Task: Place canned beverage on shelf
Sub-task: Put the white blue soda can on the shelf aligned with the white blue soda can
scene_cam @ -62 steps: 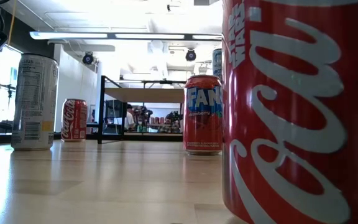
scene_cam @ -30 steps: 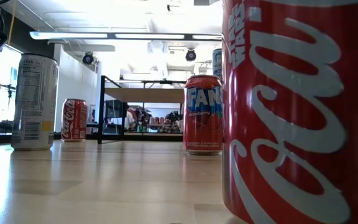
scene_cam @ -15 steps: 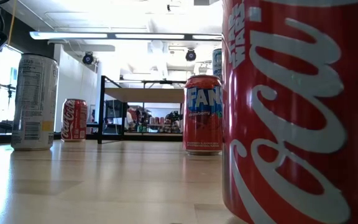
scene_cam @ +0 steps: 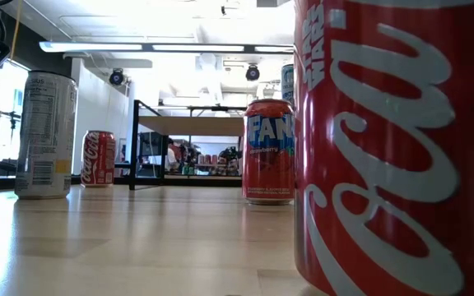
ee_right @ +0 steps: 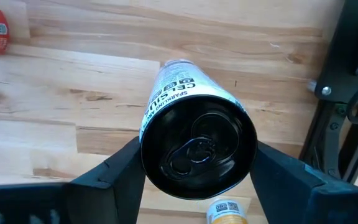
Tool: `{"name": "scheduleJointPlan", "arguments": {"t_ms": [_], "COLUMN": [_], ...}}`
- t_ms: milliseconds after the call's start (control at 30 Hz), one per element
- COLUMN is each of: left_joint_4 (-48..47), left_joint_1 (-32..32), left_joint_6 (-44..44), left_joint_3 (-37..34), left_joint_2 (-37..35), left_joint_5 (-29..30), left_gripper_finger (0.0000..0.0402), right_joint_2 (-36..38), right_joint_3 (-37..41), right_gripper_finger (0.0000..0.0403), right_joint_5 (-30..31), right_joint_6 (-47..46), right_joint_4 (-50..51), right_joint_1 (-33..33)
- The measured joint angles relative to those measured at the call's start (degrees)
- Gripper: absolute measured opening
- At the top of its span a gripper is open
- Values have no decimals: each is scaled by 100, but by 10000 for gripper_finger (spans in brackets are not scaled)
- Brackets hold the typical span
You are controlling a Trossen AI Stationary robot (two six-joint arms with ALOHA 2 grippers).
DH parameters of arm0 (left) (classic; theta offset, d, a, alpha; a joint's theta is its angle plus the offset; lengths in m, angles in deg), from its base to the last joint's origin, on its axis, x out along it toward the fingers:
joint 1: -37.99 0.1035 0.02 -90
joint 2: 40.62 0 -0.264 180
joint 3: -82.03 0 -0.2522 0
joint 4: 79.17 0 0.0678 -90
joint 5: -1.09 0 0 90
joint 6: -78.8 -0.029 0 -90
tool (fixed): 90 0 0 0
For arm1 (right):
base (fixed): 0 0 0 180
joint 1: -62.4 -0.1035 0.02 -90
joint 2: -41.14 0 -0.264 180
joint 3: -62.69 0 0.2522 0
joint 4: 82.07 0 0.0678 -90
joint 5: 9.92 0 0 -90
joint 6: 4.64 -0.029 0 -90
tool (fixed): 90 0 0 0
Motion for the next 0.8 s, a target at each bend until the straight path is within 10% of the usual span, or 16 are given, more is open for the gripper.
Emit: {"name": "scheduleJointPlan", "arguments": {"t_ms": [800], "left_joint_4": [0], "left_joint_1": [-1], "left_joint_6": [0], "left_joint_3": [1], "left_joint_2": [0], "left_joint_5": [0], "left_gripper_finger": [360], "right_joint_2": [-2312], "right_joint_3": [-2503], "right_gripper_finger": [235], "right_joint_5": [302], "right_joint_6": [2545], "right_joint_4": [550], "right_joint_1": [1275]}}
